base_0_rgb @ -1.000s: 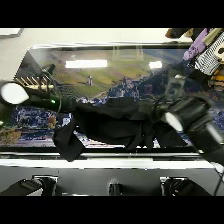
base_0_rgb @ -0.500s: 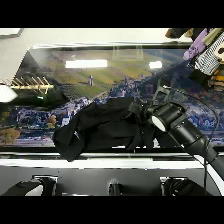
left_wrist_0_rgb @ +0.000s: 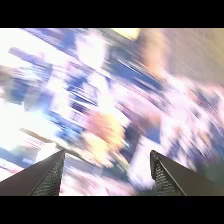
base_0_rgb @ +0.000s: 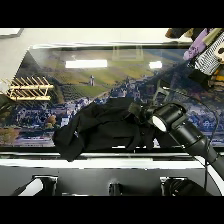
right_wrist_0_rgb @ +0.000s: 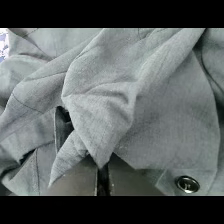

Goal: Fold the clothes and pants, and hang the long-sleeved shirts on hangers.

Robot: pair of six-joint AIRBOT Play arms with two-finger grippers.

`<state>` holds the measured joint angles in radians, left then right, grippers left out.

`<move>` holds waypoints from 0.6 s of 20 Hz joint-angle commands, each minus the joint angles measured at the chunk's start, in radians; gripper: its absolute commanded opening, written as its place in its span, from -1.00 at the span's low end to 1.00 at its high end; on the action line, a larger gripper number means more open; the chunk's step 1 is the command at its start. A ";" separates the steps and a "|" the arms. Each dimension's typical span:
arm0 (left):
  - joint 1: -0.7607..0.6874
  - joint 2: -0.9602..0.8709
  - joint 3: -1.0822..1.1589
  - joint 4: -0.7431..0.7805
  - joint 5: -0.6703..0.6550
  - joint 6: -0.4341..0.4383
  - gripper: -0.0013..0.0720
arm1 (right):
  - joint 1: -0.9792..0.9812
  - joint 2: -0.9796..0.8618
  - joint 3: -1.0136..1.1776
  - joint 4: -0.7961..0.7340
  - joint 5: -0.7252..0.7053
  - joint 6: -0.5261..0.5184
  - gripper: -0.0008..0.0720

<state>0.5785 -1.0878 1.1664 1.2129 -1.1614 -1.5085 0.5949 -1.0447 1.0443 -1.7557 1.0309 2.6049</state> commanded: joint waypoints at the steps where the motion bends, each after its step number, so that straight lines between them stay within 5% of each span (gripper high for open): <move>1: 0.139 -0.087 0.017 -0.029 0.091 0.016 0.68 | 0.001 0.001 0.000 0.024 0.007 -0.002 -0.89; 6: 0.151 -0.318 0.058 -0.034 0.069 0.174 0.67 | 0.001 0.001 0.000 0.025 0.023 -0.002 -0.89; 12: 0.105 -0.471 0.058 0.078 0.085 0.231 0.65 | 0.001 0.001 0.000 0.035 0.054 -0.002 -0.89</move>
<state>0.7040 -1.4887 1.2217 1.2152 -1.0874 -1.3117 0.5949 -1.0447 1.0443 -1.7252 1.0702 2.6026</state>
